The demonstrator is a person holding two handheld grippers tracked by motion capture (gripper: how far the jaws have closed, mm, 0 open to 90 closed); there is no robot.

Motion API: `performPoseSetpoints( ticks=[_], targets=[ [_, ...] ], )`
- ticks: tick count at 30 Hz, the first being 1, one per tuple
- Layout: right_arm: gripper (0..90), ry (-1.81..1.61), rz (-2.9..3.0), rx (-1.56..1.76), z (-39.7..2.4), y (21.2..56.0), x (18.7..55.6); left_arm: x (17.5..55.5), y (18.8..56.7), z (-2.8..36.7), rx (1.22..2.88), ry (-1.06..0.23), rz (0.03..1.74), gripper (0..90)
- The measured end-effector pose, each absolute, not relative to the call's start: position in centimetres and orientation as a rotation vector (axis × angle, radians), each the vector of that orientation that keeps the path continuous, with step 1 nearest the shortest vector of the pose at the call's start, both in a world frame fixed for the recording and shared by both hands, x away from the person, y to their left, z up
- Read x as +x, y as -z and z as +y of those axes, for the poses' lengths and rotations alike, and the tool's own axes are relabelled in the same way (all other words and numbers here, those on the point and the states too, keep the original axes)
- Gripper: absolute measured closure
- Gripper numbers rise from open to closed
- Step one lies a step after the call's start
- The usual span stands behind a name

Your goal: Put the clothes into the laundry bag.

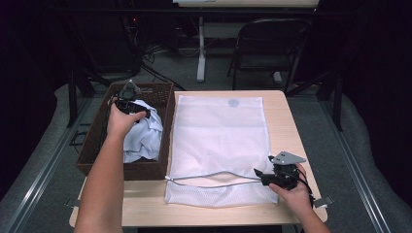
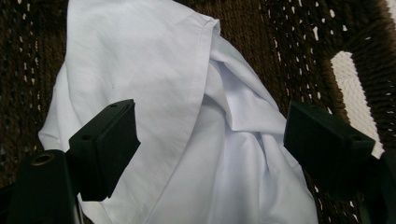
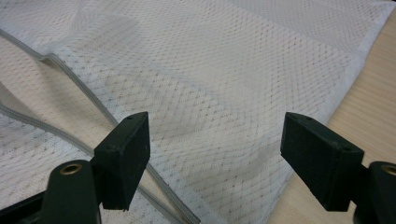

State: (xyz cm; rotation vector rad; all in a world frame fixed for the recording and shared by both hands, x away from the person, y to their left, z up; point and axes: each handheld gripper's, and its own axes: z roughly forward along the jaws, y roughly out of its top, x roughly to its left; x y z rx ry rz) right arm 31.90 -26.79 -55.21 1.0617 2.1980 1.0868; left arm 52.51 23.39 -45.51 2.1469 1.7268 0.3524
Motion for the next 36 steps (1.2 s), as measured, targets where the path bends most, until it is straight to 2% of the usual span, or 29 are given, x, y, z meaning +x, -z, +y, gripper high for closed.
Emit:
performPoseSetpoints(
  ticks=[12,23,36],
  targets=[
    [24.0,-1.089,2.203,1.048,-26.6,55.2,31.8,53.1,48.6,24.6,2.117,-0.327,1.852,17.9],
    [24.1,-1.082,2.214,1.036,-26.3,55.3,31.8,53.1,49.9,25.1,2.072,-0.309,1.880,17.6],
    [24.0,-1.079,2.218,1.030,-26.2,55.3,31.8,53.6,50.7,24.0,2.002,-0.293,1.946,11.2]
  ],
)
